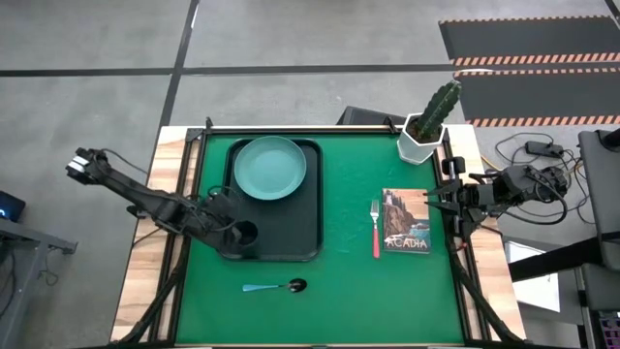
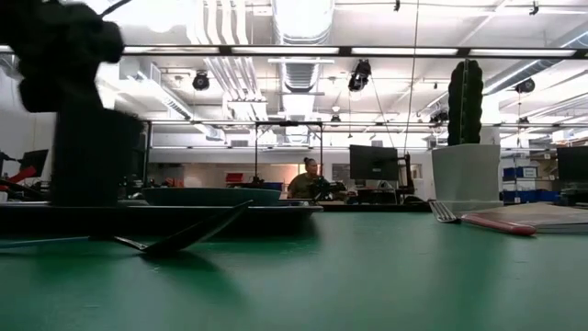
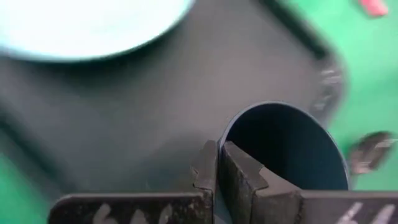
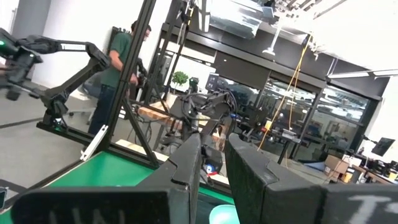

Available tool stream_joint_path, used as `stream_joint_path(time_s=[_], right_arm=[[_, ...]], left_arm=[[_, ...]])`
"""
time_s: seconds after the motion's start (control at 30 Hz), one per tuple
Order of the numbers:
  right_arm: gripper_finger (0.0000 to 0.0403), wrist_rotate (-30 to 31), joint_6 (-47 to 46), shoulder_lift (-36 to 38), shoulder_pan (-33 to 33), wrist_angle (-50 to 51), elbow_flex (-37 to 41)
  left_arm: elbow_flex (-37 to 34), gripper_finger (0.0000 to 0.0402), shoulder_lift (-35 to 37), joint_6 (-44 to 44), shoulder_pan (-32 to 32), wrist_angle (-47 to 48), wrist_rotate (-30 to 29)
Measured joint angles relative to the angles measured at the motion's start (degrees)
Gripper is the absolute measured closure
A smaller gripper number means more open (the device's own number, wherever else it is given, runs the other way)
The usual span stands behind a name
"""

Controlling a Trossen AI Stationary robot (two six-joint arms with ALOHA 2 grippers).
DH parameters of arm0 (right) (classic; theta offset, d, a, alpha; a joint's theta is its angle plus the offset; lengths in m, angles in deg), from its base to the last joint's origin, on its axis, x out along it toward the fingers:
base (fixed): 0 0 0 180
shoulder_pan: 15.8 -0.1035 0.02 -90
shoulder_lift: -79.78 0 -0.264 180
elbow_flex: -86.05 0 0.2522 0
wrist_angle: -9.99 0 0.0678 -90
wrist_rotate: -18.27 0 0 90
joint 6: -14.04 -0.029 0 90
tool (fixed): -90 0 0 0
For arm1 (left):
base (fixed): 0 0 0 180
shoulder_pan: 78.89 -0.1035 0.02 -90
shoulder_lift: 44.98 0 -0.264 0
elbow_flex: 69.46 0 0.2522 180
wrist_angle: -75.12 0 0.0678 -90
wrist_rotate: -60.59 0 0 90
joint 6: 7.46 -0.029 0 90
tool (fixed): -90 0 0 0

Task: Pick and place plate/cup/fork/spoon on tray
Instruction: Put the blue cup on the black serving tray to the bottom left of the green plate

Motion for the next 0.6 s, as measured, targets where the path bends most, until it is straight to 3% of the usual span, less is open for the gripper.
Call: stream_joint_path(time_s=[0.27, 0.6], right_arm=[[0.0339, 0.00, 0.03, -0.03, 0.00, 0.02, 0.00], [0.0339, 0.00, -0.02, 0.01, 0.00, 0.94, 0.00]], left_arm=[[-0.19, 0.0402, 6.14, 2.11, -0.04, 6.09, -2.41], [-2.02, 0.0402, 3.56, 3.82, -0.04, 8.76, -3.00]])
